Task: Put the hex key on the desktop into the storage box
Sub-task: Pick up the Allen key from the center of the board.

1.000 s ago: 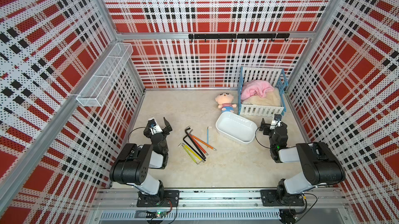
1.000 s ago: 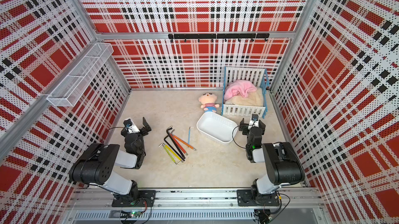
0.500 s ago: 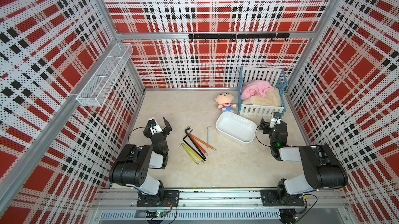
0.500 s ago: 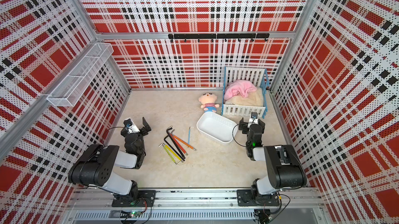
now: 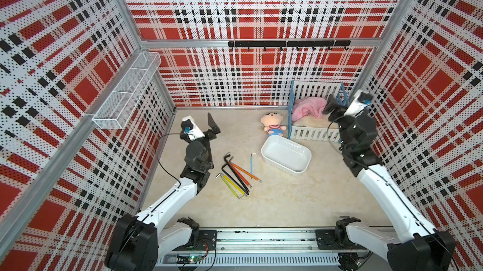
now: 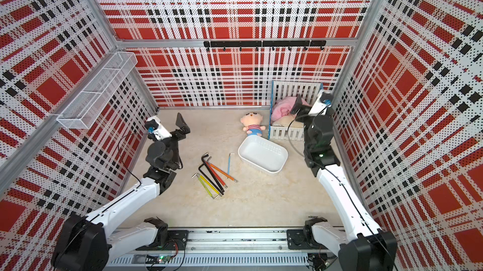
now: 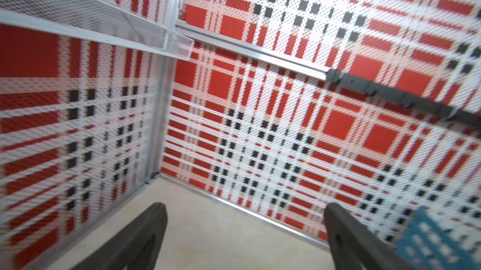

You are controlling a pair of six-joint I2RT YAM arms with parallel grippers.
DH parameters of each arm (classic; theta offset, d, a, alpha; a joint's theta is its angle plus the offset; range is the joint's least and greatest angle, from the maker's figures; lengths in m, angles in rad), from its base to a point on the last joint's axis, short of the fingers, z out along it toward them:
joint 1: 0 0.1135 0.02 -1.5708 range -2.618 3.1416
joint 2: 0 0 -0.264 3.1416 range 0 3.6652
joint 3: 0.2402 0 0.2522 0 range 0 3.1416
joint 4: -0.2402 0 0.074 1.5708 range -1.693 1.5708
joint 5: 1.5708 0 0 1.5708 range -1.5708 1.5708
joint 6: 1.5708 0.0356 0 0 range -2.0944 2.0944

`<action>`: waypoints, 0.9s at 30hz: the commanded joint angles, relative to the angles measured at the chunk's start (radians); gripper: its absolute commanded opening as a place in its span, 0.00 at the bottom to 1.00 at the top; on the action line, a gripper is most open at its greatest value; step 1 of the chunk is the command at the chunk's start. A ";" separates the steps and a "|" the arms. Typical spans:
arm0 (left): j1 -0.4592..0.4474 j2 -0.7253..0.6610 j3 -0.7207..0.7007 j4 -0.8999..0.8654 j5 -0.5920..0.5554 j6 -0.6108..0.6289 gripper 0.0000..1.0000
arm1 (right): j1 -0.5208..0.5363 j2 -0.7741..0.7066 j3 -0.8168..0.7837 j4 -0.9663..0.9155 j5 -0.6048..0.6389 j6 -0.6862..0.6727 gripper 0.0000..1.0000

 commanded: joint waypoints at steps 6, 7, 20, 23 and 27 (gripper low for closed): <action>0.147 0.046 0.140 -0.601 0.406 -0.564 0.99 | -0.023 0.192 0.260 -0.690 -0.207 0.332 0.89; 0.105 0.034 0.159 -0.649 0.341 -0.525 0.99 | 0.020 0.209 0.283 -0.717 -0.177 0.303 0.89; -0.133 -0.091 0.092 -0.974 0.225 -0.544 0.95 | 0.511 0.633 0.574 -1.004 -0.130 0.213 0.77; -0.153 -0.147 0.037 -0.990 0.221 -0.569 0.93 | 0.581 0.741 0.650 -1.036 -0.147 0.197 0.72; -0.141 -0.209 0.005 -1.021 0.220 -0.574 0.91 | 0.643 0.921 0.814 -1.159 -0.191 0.195 0.55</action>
